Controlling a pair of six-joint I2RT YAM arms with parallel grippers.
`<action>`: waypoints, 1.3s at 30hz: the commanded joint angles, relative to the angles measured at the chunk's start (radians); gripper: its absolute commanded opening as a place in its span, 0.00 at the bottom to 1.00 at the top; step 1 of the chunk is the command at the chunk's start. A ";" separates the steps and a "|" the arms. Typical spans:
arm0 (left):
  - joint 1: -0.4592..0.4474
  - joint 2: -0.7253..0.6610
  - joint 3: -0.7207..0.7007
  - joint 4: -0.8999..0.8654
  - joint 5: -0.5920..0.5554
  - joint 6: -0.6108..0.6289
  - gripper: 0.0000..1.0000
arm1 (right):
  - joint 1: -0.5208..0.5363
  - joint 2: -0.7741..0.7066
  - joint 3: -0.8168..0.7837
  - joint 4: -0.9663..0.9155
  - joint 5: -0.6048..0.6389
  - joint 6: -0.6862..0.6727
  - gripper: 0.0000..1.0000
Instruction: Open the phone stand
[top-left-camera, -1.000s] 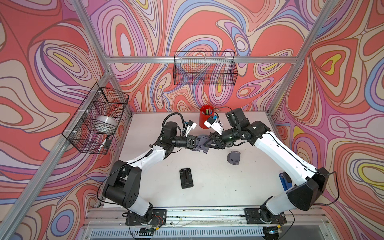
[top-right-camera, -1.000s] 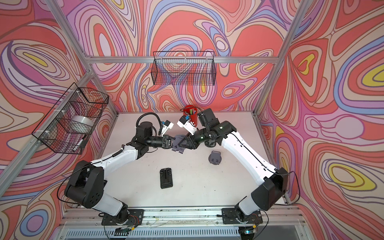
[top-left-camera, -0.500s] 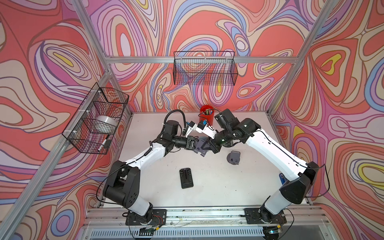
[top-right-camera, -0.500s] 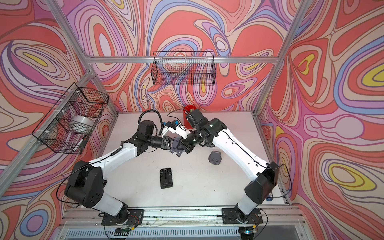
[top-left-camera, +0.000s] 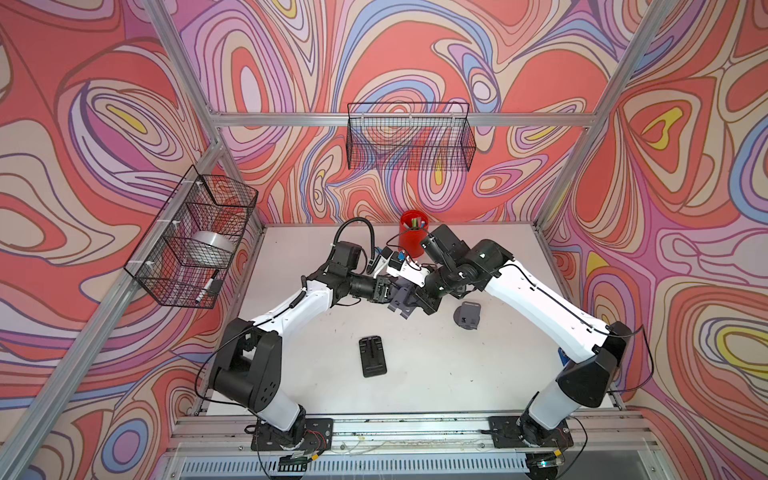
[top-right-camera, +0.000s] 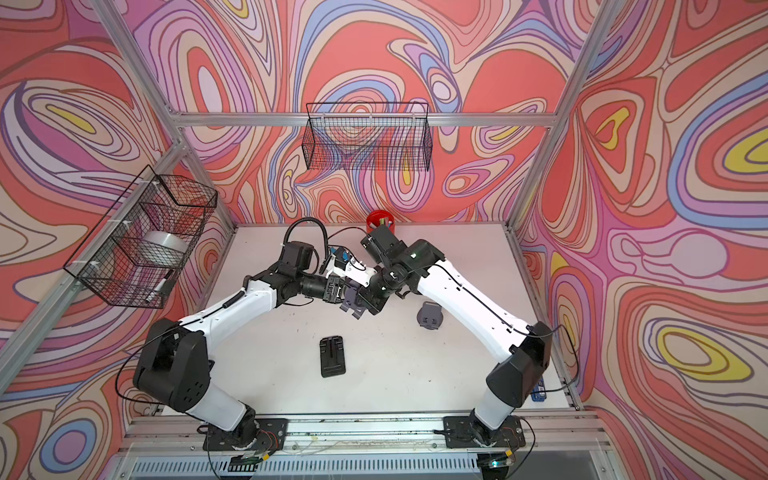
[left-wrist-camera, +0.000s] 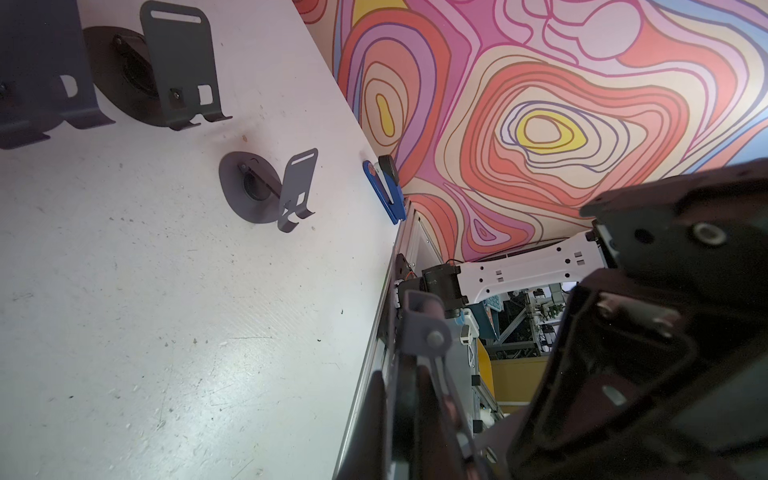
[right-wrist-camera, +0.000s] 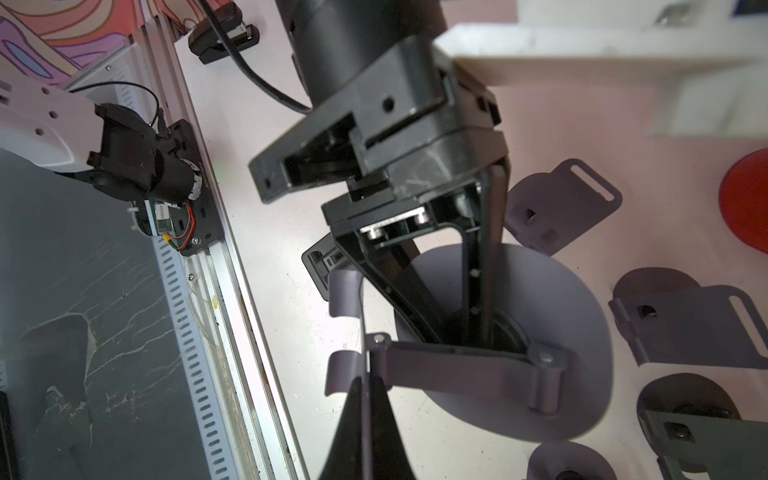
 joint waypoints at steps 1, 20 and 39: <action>-0.003 0.008 0.043 -0.130 -0.010 0.040 0.00 | -0.005 0.019 0.004 -0.049 0.156 0.005 0.00; 0.001 -0.054 -0.054 0.047 -0.170 -0.054 0.00 | -0.007 -0.047 -0.029 0.094 0.145 0.073 0.52; 0.293 -0.111 -0.440 0.852 -0.314 -0.412 0.00 | -0.137 -0.217 -0.196 0.348 0.136 0.305 0.64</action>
